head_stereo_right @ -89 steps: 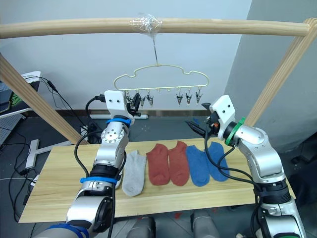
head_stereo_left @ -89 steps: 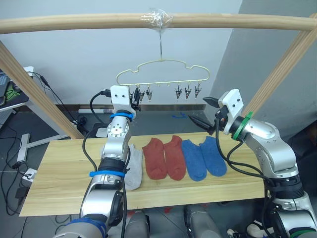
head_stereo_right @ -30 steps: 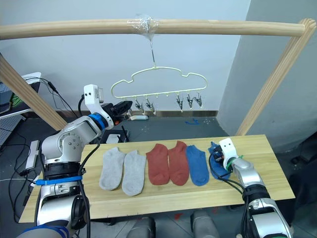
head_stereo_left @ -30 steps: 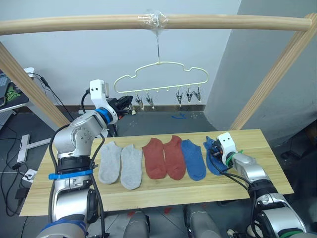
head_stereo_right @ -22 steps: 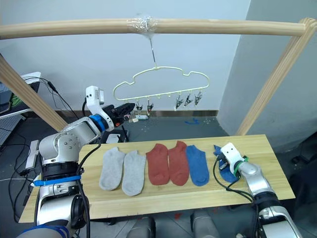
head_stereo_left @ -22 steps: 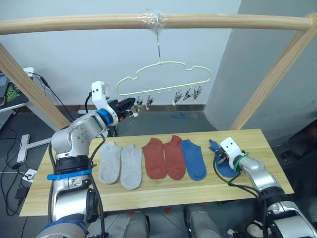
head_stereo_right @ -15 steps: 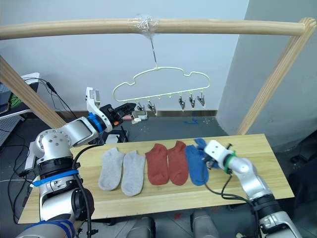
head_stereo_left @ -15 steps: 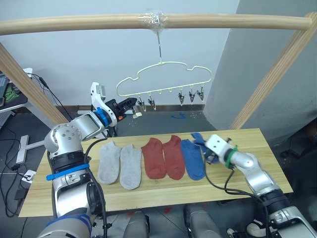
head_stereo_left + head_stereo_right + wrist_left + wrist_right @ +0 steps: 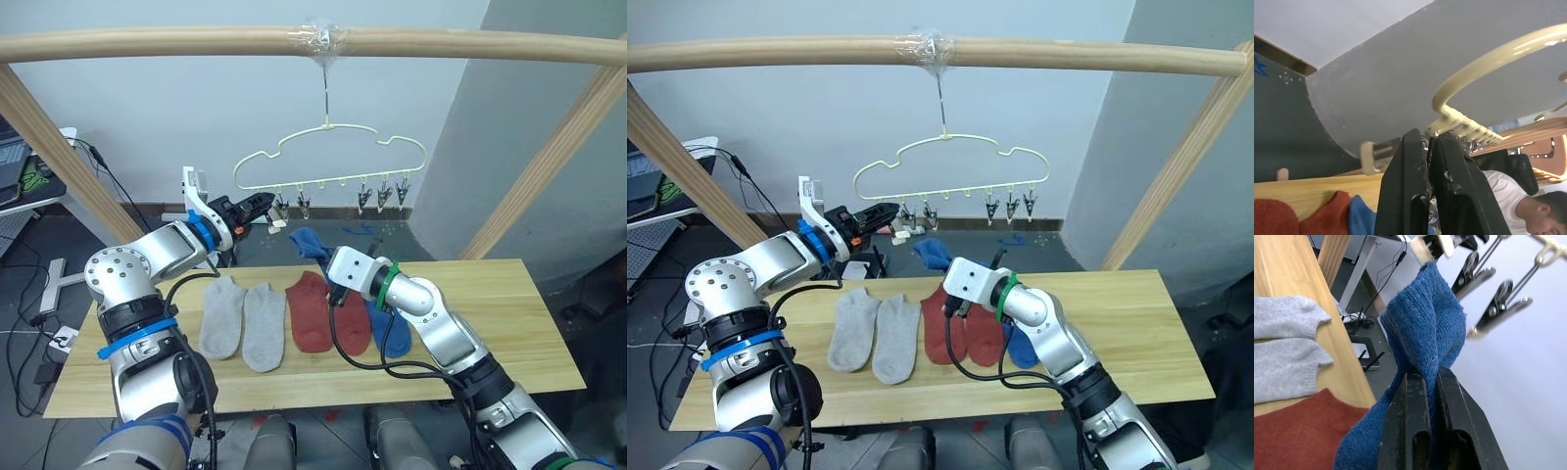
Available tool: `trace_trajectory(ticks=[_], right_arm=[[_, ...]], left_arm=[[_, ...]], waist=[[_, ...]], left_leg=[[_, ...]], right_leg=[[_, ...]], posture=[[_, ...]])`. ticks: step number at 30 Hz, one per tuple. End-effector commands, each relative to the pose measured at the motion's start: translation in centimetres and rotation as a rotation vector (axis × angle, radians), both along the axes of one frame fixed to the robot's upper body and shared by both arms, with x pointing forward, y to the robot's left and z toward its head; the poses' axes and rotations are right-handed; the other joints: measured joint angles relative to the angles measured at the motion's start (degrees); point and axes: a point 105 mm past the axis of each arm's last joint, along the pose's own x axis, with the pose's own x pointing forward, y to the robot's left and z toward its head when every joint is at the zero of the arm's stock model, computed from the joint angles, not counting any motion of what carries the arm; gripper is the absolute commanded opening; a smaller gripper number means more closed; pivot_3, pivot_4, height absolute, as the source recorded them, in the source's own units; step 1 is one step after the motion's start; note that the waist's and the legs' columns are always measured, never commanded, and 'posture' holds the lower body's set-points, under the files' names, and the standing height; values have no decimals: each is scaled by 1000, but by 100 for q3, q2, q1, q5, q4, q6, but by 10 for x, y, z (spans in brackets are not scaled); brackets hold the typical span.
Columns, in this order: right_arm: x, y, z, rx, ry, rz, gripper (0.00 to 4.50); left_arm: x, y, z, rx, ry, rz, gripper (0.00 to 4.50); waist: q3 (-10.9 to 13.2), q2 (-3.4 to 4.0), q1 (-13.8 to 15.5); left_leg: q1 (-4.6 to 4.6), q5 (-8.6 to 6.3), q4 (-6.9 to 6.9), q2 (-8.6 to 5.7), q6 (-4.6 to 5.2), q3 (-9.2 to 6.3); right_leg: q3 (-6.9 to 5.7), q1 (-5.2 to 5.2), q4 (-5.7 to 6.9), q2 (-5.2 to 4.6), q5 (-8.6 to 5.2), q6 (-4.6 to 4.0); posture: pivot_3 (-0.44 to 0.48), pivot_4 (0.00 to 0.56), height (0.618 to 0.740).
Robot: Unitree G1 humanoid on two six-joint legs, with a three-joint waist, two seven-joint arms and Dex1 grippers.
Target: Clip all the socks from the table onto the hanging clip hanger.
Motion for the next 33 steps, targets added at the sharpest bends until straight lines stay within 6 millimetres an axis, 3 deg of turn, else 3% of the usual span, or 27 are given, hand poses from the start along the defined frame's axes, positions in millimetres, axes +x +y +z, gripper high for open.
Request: trace_trajectory(ticks=[1,8,21,31,33], right_arm=[[-7,10,19,13,-61,49,59],[-7,16,17,17,-38,56,59],[-5,34,37,63,-53,84,59],[-6,38,34,68,-28,92,59],[-6,38,34,70,-27,88,0]], left_arm=[[-2,-1,13,-2,-60,-5,0],[-1,0,14,-8,-67,1,0],[-1,-6,16,-14,-86,-15,0],[-8,-9,22,1,-131,-45,0],[-11,-11,23,-7,-138,-68,619]], waist=[[0,0,0],[0,0,0],[0,0,4],[0,0,4],[0,-1,6]], left_leg=[[0,0,0,0,0,0],[-1,0,0,0,0,0],[-2,1,0,0,-2,0],[-2,1,0,0,-2,0],[-2,1,0,0,-2,-1]], right_leg=[[0,0,0,0,2,-4],[0,0,-1,0,6,-9],[0,-1,0,0,9,-14],[0,-1,0,0,8,-13],[-1,-1,0,0,8,-14]], posture=[[12,149,740],[11,152,740],[10,157,740],[18,165,740],[18,165,740]])
